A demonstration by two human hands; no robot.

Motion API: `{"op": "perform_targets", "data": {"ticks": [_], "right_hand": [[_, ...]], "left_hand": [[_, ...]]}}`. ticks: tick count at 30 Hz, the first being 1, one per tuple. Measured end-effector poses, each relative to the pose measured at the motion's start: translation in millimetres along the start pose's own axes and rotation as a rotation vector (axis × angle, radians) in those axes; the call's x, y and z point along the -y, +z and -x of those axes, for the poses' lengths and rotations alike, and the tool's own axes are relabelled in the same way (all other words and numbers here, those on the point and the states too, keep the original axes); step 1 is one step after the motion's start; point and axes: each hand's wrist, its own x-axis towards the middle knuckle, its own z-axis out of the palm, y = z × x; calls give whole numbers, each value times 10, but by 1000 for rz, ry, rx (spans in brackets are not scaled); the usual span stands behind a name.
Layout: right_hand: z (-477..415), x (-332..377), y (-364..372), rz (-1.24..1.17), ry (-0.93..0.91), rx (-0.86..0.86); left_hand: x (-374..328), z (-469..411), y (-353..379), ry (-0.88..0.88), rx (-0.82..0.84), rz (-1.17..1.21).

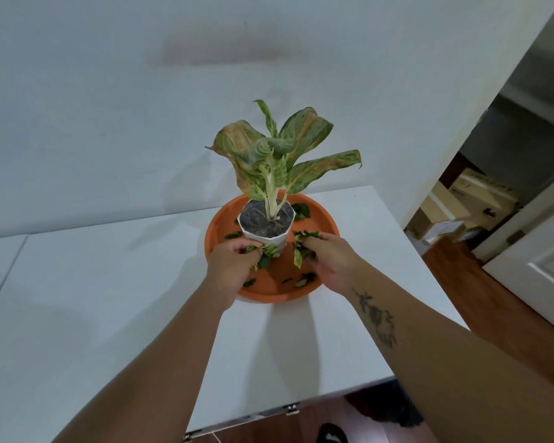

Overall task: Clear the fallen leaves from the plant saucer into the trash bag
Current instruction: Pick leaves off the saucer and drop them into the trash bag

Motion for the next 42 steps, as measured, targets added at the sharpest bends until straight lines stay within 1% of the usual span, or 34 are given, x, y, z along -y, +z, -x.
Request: {"op": "perform_targets", "data": {"ticks": [2, 4, 11, 15, 18, 22, 24, 27, 35, 42], "right_hand": [[32, -10, 30, -110, 13, -51], [64, -29, 55, -168, 24, -77], [178, -103, 110, -274, -17, -172], [208, -139, 142, -321, -17, -188], [223, -131, 147, -352, -20, -190], [266, -110, 116, -394, -17, -180], [283, -98, 74, -421, -18, -173], [313, -89, -22, -459, -18, -166], [442, -5, -460, -476, -40, -100], [548, 143, -1166, -536, -64, -176]], "left_hand": [[14, -4, 8, -37, 2, 56], [35, -18, 14, -62, -3, 82], [61, 47, -10, -27, -61, 65], [79, 54, 12, -64, -61, 122], [89, 40, 47, -123, -51, 205], [76, 58, 97, -196, 20, 379], [41, 103, 127, -205, 65, 478], [42, 198, 214, -192, 118, 567], [31, 376, 725, -226, 209, 624], [-98, 634, 1405, -238, 237, 645]]}}
